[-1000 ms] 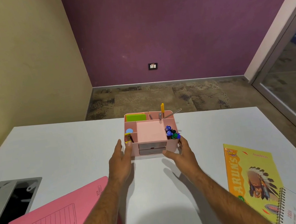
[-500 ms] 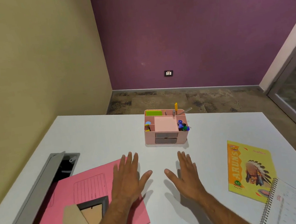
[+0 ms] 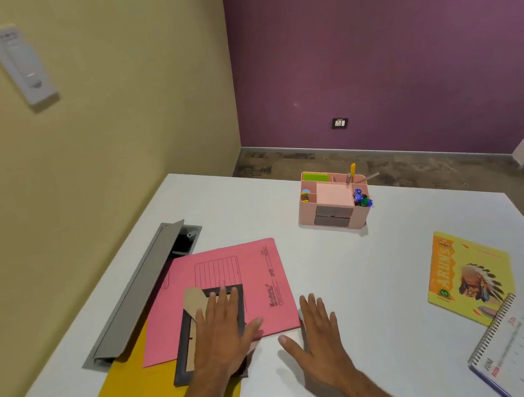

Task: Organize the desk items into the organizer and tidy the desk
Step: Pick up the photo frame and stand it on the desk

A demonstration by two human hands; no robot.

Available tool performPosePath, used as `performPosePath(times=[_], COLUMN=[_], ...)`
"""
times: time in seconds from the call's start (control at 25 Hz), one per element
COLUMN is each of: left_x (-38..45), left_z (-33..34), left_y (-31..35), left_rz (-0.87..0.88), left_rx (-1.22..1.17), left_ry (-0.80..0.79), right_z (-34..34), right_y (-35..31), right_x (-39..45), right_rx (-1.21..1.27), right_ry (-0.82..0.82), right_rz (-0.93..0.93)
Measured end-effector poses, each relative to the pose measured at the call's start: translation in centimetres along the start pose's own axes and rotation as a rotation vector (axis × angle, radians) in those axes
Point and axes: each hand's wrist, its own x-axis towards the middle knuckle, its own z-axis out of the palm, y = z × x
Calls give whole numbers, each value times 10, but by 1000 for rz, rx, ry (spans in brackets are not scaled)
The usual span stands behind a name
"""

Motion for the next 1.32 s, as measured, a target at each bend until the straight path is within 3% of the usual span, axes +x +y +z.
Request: performPosePath(times=[0.32,0.6,0.72,0.88,1.0,1.2,1.32], left_x=[-39,-46,-41,-39,-42,-41,-36], left_z=[-5,-6,-9,-37,-46,-46,-51], left_y=[-61,-70,-70,-50,-35,-15,6], left_rz=[-196,-403,-423,-404,-342,-32,116], left_rx=[-46,-365,-501,-631,-724,-860,-808], left_ry=[44,35,124,256,300,321,296], right_z=[43,54,55,48,32,-21,-57], right_y=[-53,-94,-100,-91,-89,-58,-37], right_x=[-22,-23,-22,-22,-24,-18,-19], right_rx=[97,490,587,504,556,490,536], right_ry=[-109,-253,-265,-143,103,348,442], right_rz=[-15,169,224,159,172,16,-45])
